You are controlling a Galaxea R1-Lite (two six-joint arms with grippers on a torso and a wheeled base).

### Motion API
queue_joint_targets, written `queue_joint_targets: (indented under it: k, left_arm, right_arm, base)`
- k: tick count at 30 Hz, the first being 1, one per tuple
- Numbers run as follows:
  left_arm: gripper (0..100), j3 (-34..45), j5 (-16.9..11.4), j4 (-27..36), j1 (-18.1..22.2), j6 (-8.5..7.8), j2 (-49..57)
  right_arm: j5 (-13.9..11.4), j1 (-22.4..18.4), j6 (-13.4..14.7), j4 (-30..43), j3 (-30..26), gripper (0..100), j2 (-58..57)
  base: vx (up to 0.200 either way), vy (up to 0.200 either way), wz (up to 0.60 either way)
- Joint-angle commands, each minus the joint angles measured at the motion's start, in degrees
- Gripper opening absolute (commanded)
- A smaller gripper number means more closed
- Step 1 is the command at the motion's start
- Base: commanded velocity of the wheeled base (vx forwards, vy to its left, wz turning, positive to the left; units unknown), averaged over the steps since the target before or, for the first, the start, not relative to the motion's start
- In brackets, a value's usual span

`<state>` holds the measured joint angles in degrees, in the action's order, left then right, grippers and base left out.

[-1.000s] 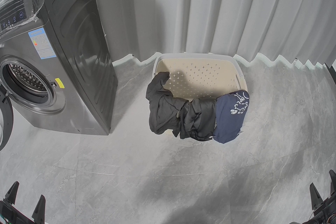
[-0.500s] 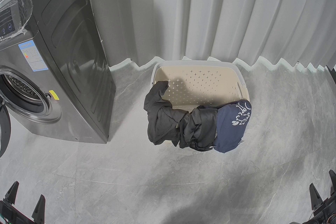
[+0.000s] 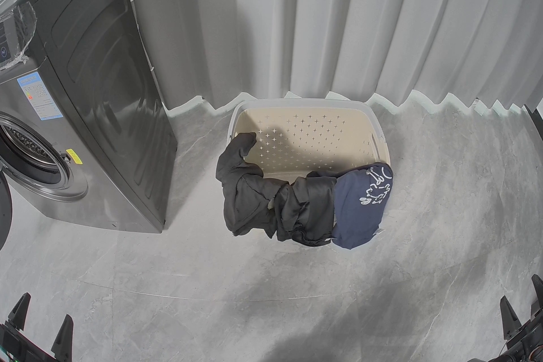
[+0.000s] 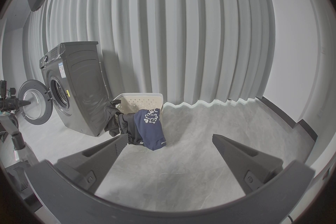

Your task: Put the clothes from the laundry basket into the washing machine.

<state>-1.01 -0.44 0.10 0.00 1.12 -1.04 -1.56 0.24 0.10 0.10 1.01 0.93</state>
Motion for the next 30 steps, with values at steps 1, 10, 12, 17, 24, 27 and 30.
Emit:
queue_joint_targets:
  k: [1,10,12,17,24,27,30]
  left_arm:
    - [100,0.92,0.0,-0.01,0.0,0.02,0.77]
    - [100,0.92,0.0,-0.01,0.0,0.11,0.77]
    - [100,0.92,0.0,-0.01,0.0,0.11,0.77]
    - [100,0.92,0.0,-0.01,0.0,0.11,0.77]
    - [100,0.92,0.0,-0.01,0.0,0.02,0.86]
    - [100,0.92,0.0,-0.01,0.0,0.02,0.77]
    - [100,0.92,0.0,-0.1,0.0,0.11,0.77]
  right_arm:
    - [-0.02,0.02,-0.01,-0.01,-0.92,100,-0.93]
    - [-0.02,0.02,-0.01,-0.01,-0.92,100,-0.93]
    - [-0.02,0.02,-0.01,-0.01,-0.92,100,-0.93]
    - [0.07,0.02,0.08,-0.01,-0.92,100,-0.93]
    - [0.07,0.02,0.08,-0.01,-0.92,100,-0.93]
    - [0.07,0.02,0.08,-0.01,-0.92,100,-0.93]
    - [0.07,0.02,0.08,-0.01,-0.92,100,-0.93]
  base:
    - [0.0,0.0,0.0]
    - [0.044,0.0,0.0]
    - [0.2,0.0,0.0]
    - [0.2,0.0,0.0]
    - [0.0,0.0,0.0]
    - [0.0,0.0,0.0]
    - [0.067,0.0,0.0]
